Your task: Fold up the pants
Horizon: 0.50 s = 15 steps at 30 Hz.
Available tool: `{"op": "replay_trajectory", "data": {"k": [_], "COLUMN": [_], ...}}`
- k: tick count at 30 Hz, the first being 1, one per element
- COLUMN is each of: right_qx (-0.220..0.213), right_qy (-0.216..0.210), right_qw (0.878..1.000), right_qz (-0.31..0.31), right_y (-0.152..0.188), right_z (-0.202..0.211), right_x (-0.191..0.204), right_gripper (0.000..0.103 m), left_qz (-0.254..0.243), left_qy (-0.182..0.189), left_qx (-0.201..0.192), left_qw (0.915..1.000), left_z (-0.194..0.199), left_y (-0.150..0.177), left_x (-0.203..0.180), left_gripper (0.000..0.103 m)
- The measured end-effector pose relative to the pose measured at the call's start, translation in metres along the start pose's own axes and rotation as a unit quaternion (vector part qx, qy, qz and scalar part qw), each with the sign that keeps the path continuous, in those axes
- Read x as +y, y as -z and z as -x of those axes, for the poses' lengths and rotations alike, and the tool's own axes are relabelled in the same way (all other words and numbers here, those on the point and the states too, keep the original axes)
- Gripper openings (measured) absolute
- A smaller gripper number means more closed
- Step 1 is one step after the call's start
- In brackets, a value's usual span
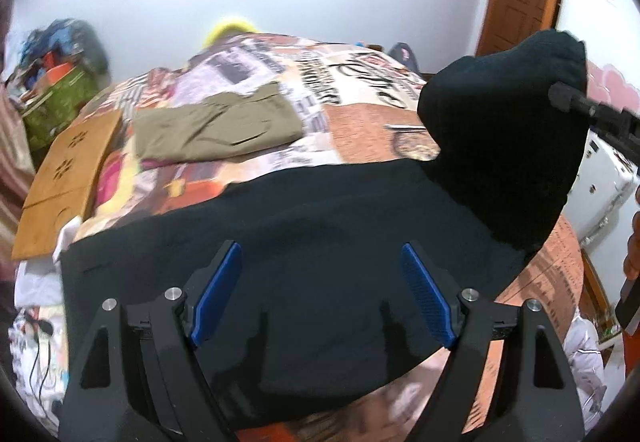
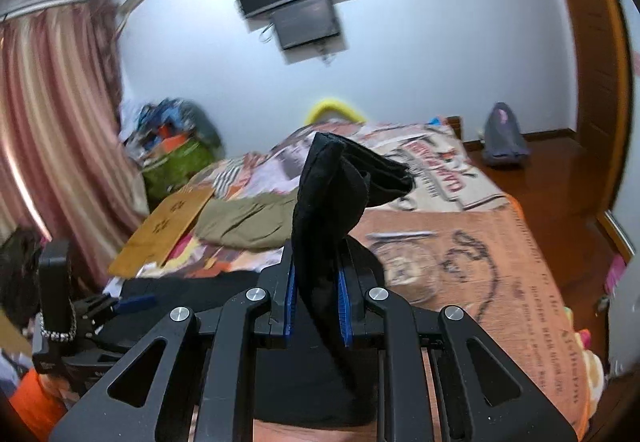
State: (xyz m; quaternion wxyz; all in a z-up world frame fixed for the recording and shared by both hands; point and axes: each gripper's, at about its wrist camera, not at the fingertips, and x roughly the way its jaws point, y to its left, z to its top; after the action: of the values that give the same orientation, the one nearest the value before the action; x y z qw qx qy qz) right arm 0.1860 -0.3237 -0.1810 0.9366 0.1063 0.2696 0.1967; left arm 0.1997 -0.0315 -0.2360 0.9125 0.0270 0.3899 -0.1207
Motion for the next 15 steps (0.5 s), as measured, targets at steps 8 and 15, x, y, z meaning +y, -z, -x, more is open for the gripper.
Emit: {"op": "replay_trajectory", "data": {"k": [8, 15], "right_qx": [0.109, 0.175], "right_qy": [-0.031, -0.014], "right_qw": [0.993, 0.982], "right_qz": [0.030, 0.071], "right_y": [0.052, 0.097], "right_z": [-0.064, -0.083], "right_x": [0.041, 0.060], "right_gripper": [0.016, 0.020], "left_qz": [0.045, 0.051], "left_qy": [-0.011, -0.015], "left_qx": [0.009, 0.018], "left_qw": [0.9989, 0.9984], "left_z": [0.010, 0.006], "left_y": [0.031, 0.041], "left_x": [0.042, 0.048], "left_gripper": [0.082, 0.082]}}
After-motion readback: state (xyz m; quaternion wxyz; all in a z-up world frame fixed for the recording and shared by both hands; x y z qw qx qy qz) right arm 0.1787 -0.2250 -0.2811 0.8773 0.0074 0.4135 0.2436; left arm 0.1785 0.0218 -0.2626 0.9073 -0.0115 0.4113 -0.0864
